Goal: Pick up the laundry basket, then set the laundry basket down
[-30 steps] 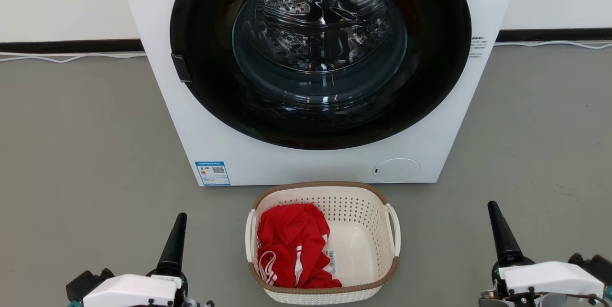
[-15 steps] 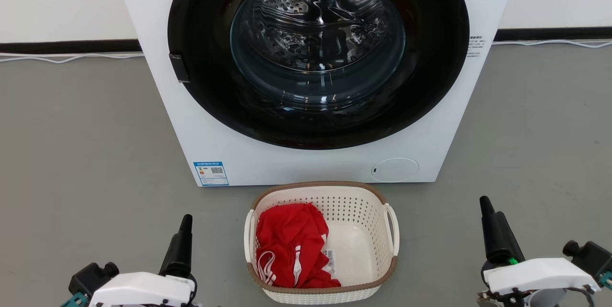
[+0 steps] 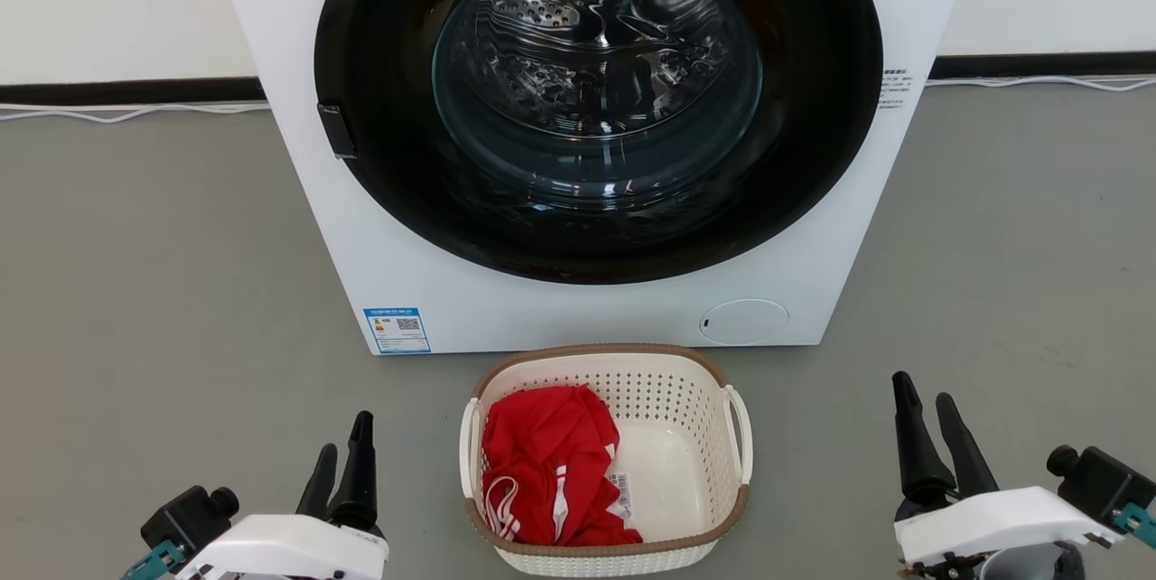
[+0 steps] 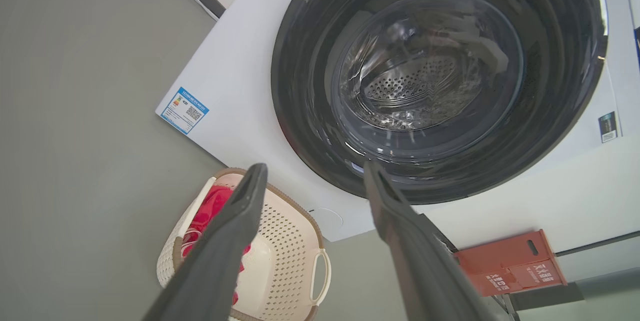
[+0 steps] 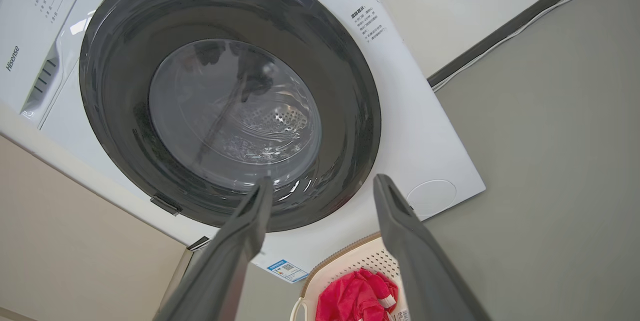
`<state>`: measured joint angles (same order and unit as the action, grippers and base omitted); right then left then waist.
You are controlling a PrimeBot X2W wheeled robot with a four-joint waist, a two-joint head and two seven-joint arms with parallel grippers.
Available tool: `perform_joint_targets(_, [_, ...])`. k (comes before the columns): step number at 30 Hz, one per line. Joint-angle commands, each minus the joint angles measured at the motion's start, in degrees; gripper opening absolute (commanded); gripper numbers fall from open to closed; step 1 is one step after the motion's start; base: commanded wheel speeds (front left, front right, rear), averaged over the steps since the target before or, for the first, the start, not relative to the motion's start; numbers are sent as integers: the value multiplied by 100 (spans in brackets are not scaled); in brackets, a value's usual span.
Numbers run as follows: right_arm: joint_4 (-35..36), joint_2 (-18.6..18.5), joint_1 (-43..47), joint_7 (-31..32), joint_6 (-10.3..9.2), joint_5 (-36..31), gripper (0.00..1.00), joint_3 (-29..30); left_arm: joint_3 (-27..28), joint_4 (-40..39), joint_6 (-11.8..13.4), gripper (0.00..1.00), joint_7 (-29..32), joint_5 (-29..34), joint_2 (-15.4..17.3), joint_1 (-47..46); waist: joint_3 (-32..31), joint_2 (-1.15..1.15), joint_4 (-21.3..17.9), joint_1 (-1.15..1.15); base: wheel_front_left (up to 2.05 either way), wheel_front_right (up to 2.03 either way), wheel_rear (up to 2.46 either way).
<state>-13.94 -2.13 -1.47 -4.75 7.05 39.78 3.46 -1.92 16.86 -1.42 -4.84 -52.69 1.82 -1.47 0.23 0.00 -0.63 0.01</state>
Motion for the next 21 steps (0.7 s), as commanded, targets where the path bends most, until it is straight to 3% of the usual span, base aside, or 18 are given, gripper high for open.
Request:
perform_joint_targets(1, [134,-70,-152,-106,25,-168,100,-95,73,-165,42,100,-83,144,48,-61,-3,0,-1,-1,0,0,0])
perform_joint_targets(21, [8,-69,-147,-460,32,-1731,100,-127,65,-216,251,100,-442,1679,70,2,8,0,-13,-1,0,0,0])
